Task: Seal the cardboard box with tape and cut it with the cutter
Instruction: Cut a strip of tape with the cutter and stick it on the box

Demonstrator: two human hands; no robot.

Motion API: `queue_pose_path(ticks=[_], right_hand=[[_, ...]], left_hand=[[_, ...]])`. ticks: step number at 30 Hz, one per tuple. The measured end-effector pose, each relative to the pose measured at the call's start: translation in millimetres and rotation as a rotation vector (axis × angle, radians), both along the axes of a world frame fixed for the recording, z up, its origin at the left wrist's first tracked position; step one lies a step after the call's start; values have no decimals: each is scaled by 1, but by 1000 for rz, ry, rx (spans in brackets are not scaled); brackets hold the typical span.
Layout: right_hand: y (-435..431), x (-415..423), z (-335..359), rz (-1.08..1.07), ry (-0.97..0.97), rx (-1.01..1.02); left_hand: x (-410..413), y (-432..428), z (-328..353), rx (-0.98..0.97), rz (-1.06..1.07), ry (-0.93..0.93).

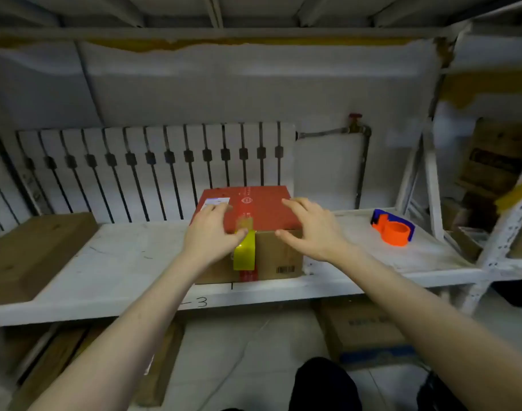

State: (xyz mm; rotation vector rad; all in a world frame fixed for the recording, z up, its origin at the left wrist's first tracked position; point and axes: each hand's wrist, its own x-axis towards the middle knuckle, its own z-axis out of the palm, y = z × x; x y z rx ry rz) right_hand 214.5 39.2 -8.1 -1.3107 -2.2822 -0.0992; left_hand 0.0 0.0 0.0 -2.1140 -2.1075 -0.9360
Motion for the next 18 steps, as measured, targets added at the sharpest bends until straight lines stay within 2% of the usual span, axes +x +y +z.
queue_pose_path(ticks=[8, 13, 15, 18], right_hand=[[41, -11, -44, 87, -60, -82], [70, -7, -58, 49, -102, -95], [103, 8, -72, 33, -10, -73], [101, 20, -74, -12, 238, 54]], left_hand=[[5, 28, -31, -81, 75, -169], [15, 46, -24, -58, 43, -101], [37, 87, -25, -80, 2, -25], [47, 94, -11, -74, -39, 79]])
